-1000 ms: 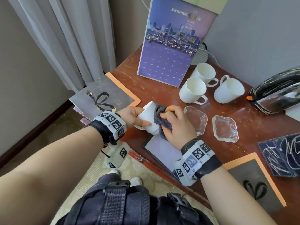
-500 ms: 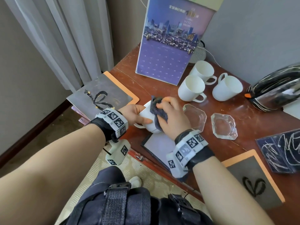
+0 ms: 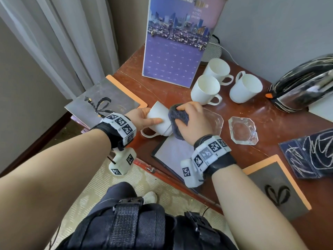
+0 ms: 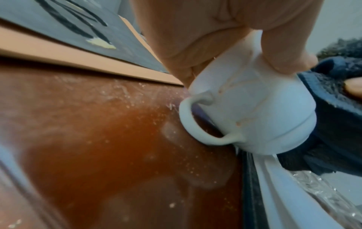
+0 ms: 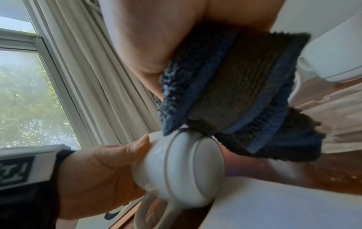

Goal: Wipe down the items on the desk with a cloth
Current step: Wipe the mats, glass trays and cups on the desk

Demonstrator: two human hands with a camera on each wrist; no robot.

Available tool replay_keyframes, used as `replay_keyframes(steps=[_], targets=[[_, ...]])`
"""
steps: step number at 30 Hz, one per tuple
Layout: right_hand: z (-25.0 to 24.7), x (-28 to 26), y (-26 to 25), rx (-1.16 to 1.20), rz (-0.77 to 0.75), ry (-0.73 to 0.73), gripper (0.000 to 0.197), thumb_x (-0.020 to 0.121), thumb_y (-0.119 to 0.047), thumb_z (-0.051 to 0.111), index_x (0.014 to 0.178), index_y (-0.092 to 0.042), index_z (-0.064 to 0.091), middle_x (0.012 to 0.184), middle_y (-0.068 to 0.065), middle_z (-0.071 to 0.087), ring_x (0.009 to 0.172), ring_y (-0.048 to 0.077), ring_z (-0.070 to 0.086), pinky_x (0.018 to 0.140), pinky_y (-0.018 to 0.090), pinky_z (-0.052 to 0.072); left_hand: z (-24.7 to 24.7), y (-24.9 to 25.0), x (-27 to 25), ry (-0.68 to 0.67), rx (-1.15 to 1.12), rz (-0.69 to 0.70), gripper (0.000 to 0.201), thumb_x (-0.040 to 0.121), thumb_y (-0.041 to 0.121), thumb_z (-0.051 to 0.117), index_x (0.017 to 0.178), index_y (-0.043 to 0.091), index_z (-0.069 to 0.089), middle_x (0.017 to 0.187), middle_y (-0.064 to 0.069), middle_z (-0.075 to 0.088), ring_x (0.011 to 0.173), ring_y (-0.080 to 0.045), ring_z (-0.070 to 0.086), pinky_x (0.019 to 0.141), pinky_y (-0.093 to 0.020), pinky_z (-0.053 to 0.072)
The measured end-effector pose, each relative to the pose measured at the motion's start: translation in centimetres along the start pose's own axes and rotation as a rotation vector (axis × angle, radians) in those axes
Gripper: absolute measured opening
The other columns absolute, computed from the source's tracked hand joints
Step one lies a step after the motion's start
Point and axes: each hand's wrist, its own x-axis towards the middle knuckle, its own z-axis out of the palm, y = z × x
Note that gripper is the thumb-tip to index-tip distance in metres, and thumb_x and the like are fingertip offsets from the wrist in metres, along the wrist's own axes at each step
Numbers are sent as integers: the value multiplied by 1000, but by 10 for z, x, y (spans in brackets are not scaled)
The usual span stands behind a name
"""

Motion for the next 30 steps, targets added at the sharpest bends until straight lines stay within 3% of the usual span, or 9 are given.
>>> replay_keyframes(steps=[3,6,9,13,18,20,23,26,30], targets=[[8,6,0,26,28,-56,27,89,-15,55,116,-18,53,130,1,38,111,19,49,88,27,40,-2,-4,-6,3,154,-18,36,85,30,64,119,19,56,110,1,63,103,-15,57,96,-29,41],[10,10,1,35,16,-58,25,89,-13,55,114,-17,55,127,1,41,109,18,49,87,25,39,-4,-12,-12,-30,381,-29,55,84,22,67,134,16,44,119,0,55,114,-16,49,90,-20,32],[7,15,-2,27,13,-80,23,88,-12,54,111,-16,57,124,2,42,105,21,52,89,31,43,-3,-25,-13,3,444,4,48,88,18,62,133,16,46,129,-2,55,121,-20,48,89,-19,32],[2,25,-22,-89,-46,-30,25,86,-15,56,111,-20,57,124,0,43,101,23,54,82,35,46,0,-36,-10,68,355,19,32,92,18,57,124,17,58,123,1,60,115,-17,53,89,-19,35],[29,29,-53,-357,-369,-34,28,83,-14,61,111,-21,60,122,4,49,100,32,49,76,39,45,0,-40,-9,74,227,75,19,90,16,59,106,25,65,113,-3,67,107,-19,58,91,-30,43],[32,23,-39,-344,-331,-26,31,79,-8,63,108,-19,62,121,6,51,98,34,50,75,39,45,0,-39,-7,98,200,70,19,90,16,60,107,20,67,112,-4,67,106,-18,59,88,-25,42],[16,18,-10,-297,-161,-64,32,84,-4,54,114,-15,58,129,4,44,111,31,44,88,36,41,-3,-32,-4,93,194,49,25,89,18,60,114,14,65,115,-4,66,109,-17,57,86,-19,38],[-6,22,0,-318,-81,-97,31,87,-4,50,115,-14,58,129,3,43,109,27,47,81,32,38,-9,-22,-2,54,201,36,27,90,20,59,116,15,63,112,1,64,104,-13,56,87,-19,36],[-18,31,-9,-128,-59,-9,30,86,-8,53,113,-18,58,126,-1,43,103,20,54,80,26,41,-11,-18,-6,-7,101,0,6,91,23,58,94,21,62,92,3,64,82,-12,56,85,-28,45]])
